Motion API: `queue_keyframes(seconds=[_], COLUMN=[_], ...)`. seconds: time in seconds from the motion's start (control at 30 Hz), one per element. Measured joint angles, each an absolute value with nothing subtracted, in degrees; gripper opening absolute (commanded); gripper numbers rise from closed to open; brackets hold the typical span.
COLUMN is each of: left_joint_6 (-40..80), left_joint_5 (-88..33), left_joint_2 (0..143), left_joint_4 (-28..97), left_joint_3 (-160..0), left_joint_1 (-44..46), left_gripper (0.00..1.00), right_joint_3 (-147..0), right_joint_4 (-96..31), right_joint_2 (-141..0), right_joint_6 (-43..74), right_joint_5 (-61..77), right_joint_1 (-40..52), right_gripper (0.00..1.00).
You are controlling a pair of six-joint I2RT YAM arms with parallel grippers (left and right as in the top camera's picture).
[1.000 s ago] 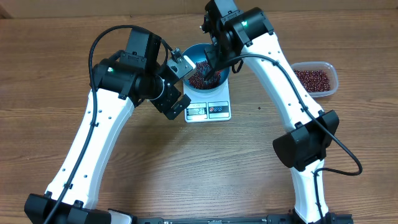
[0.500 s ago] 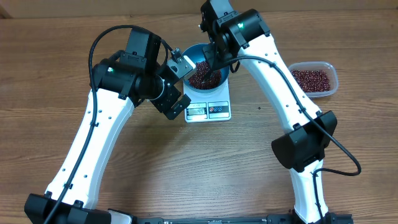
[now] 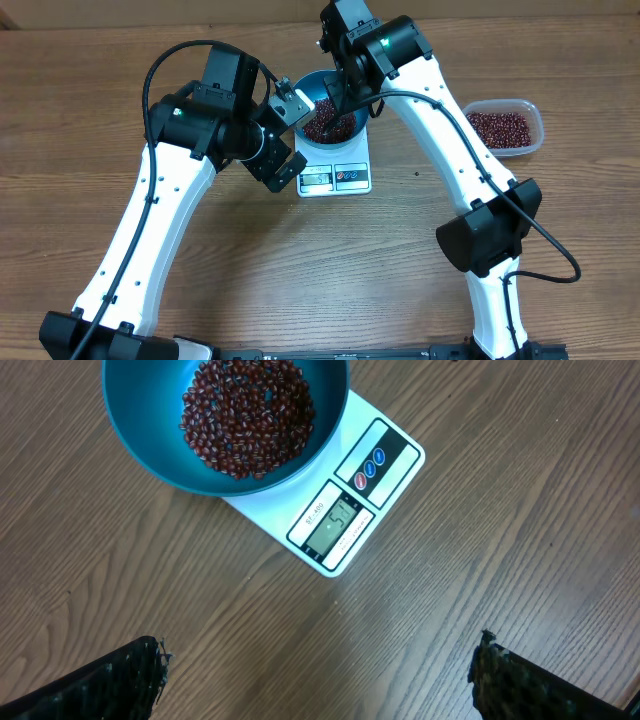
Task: Scoop item into bowl and weigh 150g on scale
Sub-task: 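Tilt the red cup to pour beans into the bowl, then return the empty cup right to the bean tub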
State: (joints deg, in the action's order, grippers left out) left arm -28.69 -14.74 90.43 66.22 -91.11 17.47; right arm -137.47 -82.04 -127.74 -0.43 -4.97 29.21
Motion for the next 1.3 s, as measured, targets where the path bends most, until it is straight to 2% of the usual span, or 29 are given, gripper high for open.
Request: queue_keyframes(seconds=[0.23,0.53,0.7,0.9,1.1,1.3], left_joint_6=[-28.7,-28.7,-28.7,-28.7,-28.7,-28.7], left_joint_5=[-14.7,-14.7,-14.7,-14.7,-14.7,-14.7], left_joint_2=[90.4,90.4,90.4,90.4,90.4,90.4], left_joint_4=[66.2,66.2,66.2,66.2,66.2,66.2], left_joint_3=[-91.1,-91.1,-91.1,-91.1,-91.1,-91.1], left_joint_1=[17.5,17.5,17.5,17.5,17.5,17.5], left_gripper=[1.0,0.99,1.0,0.99,0.99,1.0], right_joint_3=[-137.5,-138.0,-138.0,-137.3,-131.2,-121.6], right_joint_4=[-84.5,-91.9,-96.9,-97.1,-95.9,-88.1], right_joint_2=[-123.6,-114.9,-114.6,-114.7,-115.0,-115.9], right_joint_6=[-3.0,-6.4,-8.4,-10.2,-11.4,-12.7], right_joint_5=[3.8,12.3,13.5,13.8,13.7,13.7], right_joint_1=[24.2,4.8,-5.8,-15.0,-19.3,-19.4], right_gripper=[0.04,0.04,0.04,0.04,0.04,0.04])
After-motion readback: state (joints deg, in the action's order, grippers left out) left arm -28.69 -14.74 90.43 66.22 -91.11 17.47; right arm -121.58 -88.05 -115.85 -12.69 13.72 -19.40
